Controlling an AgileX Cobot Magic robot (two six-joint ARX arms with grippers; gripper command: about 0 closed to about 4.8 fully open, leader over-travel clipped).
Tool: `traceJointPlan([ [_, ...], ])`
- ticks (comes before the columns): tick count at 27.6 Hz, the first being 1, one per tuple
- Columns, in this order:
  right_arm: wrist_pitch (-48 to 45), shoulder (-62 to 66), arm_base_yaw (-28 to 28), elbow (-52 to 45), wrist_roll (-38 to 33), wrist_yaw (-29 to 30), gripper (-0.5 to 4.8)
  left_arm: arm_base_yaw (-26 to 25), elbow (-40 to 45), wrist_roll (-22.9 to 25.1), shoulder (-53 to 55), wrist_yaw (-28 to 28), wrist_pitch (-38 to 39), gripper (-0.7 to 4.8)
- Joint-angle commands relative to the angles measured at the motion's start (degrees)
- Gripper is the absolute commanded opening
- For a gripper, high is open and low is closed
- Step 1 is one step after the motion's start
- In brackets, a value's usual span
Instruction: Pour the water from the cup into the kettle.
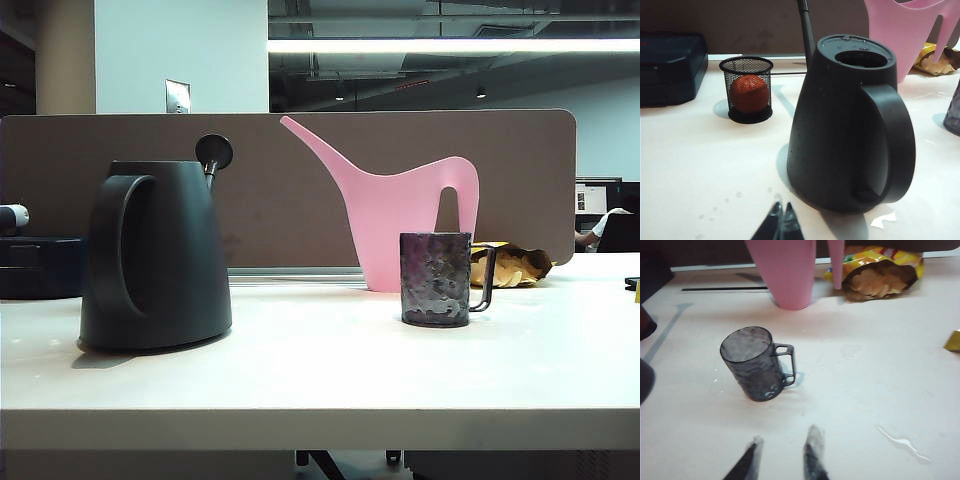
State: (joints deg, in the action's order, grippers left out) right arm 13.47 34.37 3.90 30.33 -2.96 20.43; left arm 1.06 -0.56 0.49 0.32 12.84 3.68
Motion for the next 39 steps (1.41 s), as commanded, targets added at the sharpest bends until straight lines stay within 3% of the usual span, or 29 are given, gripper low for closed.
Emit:
traceJointPlan([
  [1,-7.50,6.12,-2.27,0.17,0.31,0.35,1.41,0.02,-0.09,-0.50,0.04,0.04,-0.76,-0.05],
  [2,-10.58,9.62,-3.87,0.17,0.28,0.33,2.19,0.02,-0.09,-0.50,0.04,0.04,-0.76,-0.05],
  [4,-15.39,15.10,-6.14,0.17,0.26,0.31,2.88,0.04,-0.09,-0.50,0.04,0.07,-0.76,-0.05],
  [9,-24.52,26.56,-8.68,0.17,0.24,0.24,2.91,0.04,-0.11,-0.50,0.04,0.07,-0.76,-0.05],
  [14,-33.20,36.76,-8.66,0.17,-0.44,0.11,3.82,0.04,-0.11,-0.50,0.04,0.07,-0.76,-0.05],
  [27,-55.21,56.92,-8.70,0.39,-1.55,-1.22,3.78,0.04,-0.11,-0.50,0.04,0.04,-0.76,-0.05],
  [39,-55.71,64.98,-8.81,8.15,-1.81,-1.25,3.77,0.04,-0.11,-0.50,0.04,0.04,-0.76,-0.05],
])
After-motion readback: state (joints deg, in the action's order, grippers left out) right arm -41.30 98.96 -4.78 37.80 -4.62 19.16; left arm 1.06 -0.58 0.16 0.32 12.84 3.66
